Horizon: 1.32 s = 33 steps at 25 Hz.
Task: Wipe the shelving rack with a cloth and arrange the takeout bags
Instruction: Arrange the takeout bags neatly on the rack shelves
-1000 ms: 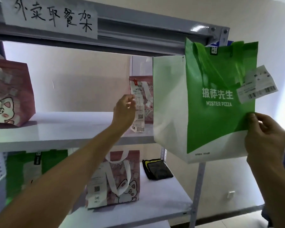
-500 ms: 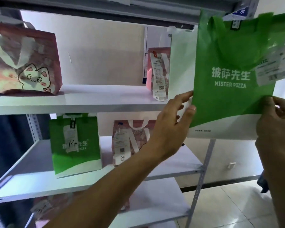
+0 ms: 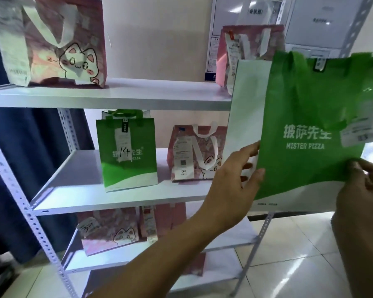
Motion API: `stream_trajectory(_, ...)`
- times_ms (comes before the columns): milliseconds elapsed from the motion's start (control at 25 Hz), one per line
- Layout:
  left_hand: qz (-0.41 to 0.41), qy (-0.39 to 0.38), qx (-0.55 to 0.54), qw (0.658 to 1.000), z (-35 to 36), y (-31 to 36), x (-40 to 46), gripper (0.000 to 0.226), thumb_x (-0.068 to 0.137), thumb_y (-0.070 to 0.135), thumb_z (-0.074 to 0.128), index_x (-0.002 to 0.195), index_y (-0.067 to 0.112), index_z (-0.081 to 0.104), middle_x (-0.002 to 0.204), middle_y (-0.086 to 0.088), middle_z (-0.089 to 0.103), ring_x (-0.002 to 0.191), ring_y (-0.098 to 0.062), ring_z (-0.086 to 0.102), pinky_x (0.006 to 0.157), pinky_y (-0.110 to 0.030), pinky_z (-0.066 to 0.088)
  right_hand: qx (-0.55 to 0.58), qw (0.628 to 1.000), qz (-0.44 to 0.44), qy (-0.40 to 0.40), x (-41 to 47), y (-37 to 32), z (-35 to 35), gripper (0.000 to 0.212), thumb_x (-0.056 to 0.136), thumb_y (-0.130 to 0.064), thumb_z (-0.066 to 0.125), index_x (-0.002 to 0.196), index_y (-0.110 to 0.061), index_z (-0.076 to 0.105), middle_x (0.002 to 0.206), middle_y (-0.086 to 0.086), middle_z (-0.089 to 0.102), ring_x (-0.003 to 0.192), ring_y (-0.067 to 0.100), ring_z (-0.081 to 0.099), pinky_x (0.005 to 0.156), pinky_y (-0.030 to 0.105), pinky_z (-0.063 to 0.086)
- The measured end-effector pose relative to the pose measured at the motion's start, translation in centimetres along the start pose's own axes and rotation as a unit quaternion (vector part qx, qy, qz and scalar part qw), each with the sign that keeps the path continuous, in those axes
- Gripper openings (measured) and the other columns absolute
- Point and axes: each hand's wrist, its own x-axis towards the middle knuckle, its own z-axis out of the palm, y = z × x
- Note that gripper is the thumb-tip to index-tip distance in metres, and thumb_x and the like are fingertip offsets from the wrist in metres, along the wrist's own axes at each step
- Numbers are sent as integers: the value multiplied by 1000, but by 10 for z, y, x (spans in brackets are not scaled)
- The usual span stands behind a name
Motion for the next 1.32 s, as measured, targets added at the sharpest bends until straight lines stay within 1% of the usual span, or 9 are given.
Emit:
stream_trajectory(120,-46,-15,1,999,-1,-26,-34,51,101,25,52,145,46,35,143,17,49,124,2,50,95,-17,49,15,999,41,-4,-35,37,-14,21,98,-31,54,108,-25,72,79,-31,69,66,-12,63,58,17,52)
stream_trajectory(280,-123,-32,-23,992,0,-60,-73,56,98,12,54,138,50,41,126,35,54,116,17,50,86,-1,45,-19,994,108,-11,-76,88,-27,28,97,-20,53,88,-38,73,81,-13,67,68,-1,62,54,16,53)
stream_trajectory(400,-174,-31,-36,984,6,-84,-96,58,97,5,52,135,48,46,128,28,58,117,13,52,94,-11,49,-50,982,174,-52,-99,126,-31,20,101,-22,53,104,-33,70,97,-4,67,84,19,61,63,34,53)
stream_trajectory(480,-200,-28,-46,978,10,-100,-108,58,97,2,52,132,48,49,129,26,60,119,10,53,98,-18,50,-59,975,207,-64,-110,146,-34,17,102,-22,56,112,-30,67,102,0,67,87,24,60,67,37,51)
stream_trajectory(720,-271,-38,-68,959,24,-143,-141,45,98,12,56,120,52,55,121,25,65,114,5,58,86,-15,54,-90,955,273,-75,-133,197,-45,16,100,-12,59,103,-24,69,99,3,69,87,23,62,78,45,52)
stream_trajectory(840,-310,-53,-52,948,36,-166,-152,54,98,7,56,115,58,53,120,26,65,116,2,59,91,-21,54,-111,946,295,-72,-140,225,-53,23,98,-7,61,92,-27,71,97,8,71,86,23,63,86,46,52)
stream_trajectory(960,-343,-64,-38,937,54,-190,-162,60,97,6,55,111,64,52,116,32,64,112,7,58,88,-16,53,-137,931,331,-67,-146,257,-67,23,97,-6,63,90,-26,73,97,11,73,90,31,66,88,51,55)
stream_trajectory(1120,-374,-70,-34,924,77,-220,-168,48,97,9,57,116,53,55,115,27,67,110,3,62,88,-21,55,-163,911,372,-68,-152,298,-80,25,96,-3,63,87,-23,74,94,13,74,88,32,66,92,55,54)
stream_trajectory(1320,-410,-39,-34,911,96,-267,-159,42,96,6,53,121,40,57,119,18,67,109,-2,62,90,-26,56,-178,892,407,-87,-134,343,-67,25,100,-10,57,88,-27,72,102,11,71,90,31,62,84,49,52)
